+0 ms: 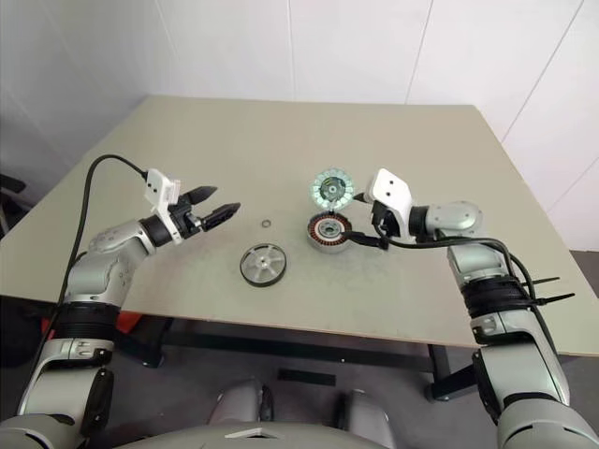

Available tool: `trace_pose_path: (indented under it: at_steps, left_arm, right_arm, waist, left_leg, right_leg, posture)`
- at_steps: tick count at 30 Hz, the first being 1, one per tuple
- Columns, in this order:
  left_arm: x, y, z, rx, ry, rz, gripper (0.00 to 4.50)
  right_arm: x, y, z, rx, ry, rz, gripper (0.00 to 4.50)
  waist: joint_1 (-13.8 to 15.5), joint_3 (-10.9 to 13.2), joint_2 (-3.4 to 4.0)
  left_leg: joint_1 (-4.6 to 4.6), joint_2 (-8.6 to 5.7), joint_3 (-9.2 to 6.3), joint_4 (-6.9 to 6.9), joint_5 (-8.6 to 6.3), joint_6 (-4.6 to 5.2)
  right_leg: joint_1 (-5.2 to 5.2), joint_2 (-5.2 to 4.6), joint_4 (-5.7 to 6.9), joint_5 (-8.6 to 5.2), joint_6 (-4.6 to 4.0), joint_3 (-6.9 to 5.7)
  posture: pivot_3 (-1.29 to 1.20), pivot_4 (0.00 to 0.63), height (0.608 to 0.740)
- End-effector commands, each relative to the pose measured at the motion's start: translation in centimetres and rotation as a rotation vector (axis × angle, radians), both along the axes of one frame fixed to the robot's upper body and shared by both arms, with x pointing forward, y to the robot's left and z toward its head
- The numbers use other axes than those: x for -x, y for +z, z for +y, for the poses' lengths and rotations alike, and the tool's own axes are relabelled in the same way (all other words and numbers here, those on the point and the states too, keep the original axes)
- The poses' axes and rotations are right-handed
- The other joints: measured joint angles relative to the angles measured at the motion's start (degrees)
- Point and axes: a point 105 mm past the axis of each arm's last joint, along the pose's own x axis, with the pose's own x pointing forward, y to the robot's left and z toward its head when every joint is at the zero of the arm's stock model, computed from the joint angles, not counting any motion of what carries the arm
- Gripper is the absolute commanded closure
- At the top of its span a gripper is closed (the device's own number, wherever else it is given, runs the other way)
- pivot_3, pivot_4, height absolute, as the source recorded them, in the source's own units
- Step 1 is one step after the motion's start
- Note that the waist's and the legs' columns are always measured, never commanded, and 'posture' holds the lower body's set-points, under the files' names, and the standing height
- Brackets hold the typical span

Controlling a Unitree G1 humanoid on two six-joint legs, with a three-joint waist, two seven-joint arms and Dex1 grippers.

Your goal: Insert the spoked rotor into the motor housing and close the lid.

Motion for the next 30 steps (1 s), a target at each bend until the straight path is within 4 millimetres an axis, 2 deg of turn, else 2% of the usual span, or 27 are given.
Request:
trace_pose_path:
  at_steps: [1, 12, 18, 21, 27, 30]
  left_arm:
    - [-0.1, 1.8, 0.3, -0.006, 0.003, -0.069, 0.00]
    - [-0.1, 1.8, 0.3, -0.015, -0.003, -0.066, 0.00]
    - [0.0, 1.8, 0.4, -0.018, 0.002, -0.066, 0.00]
    - [0.0, 1.6, 0.1, -0.010, -0.001, -0.063, 0.00]
    - [0.0, 1.3, -0.3, -0.003, 0.000, -0.061, 0.00]
    - [0.2, 1.1, -0.3, 0.000, 0.010, -0.062, 0.00]
  right_arm:
    - [-0.4, 1.3, 0.3, -0.005, 0.007, -0.050, 0.03]
    - [-0.3, 1.1, 0.5, 0.013, 0.014, -0.039, 0.03]
    - [0.7, -0.7, 2.5, 0.166, 0.168, 0.009, 0.03]
    - [0.4, -1.4, 3.1, 0.279, 0.248, 0.006, 0.03]
    - [-0.6, -1.1, 4.5, 0.397, 0.368, -0.020, 0.03]
    - [-0.9, -1.7, 5.1, 0.448, 0.419, -0.010, 0.03]
  waist:
    - [0.0, 0.0, 0.00]
    - [0.0, 0.0, 0.00]
    - [-0.1, 0.0, 0.00]
    - [-0.2, 0.0, 0.00]
    - [-0.2, 0.0, 0.00]
    - [-0.2, 0.0, 0.00]
  left_leg:
    - [0.00, 0.00, 0.00, 0.00, 0.00, 0.00]
    - [0.00, 0.00, 0.00, 0.00, 0.00, 0.00]
    - [0.00, 0.01, 0.00, 0.00, 0.00, 0.00]
    - [0.01, 0.01, 0.00, 0.01, -0.01, -0.03]
    - [-0.01, 0.01, -0.01, 0.03, -0.02, -0.04]
    - [-0.02, 0.01, -0.01, 0.03, -0.03, -0.03]
  right_leg:
    - [0.00, 0.00, 0.00, 0.00, 0.00, 0.00]
    - [0.00, 0.00, 0.00, 0.00, 0.00, 0.00]
    - [0.00, 0.01, 0.00, 0.00, 0.00, 0.00]
    - [-0.01, 0.00, 0.02, 0.00, 0.00, 0.00]
    - [-0.02, 0.00, 0.04, 0.00, -0.01, 0.00]
    - [-0.02, 0.00, 0.04, 0.00, -0.02, 0.00]
  posture:
    - [0.00, 0.000, 0.740]
    - [0.00, 0.000, 0.740]
    - [0.00, 0.000, 0.740]
    - [0.00, 0.000, 0.740]
    - [0.00, 0.000, 0.740]
    - [0.00, 0.000, 0.740]
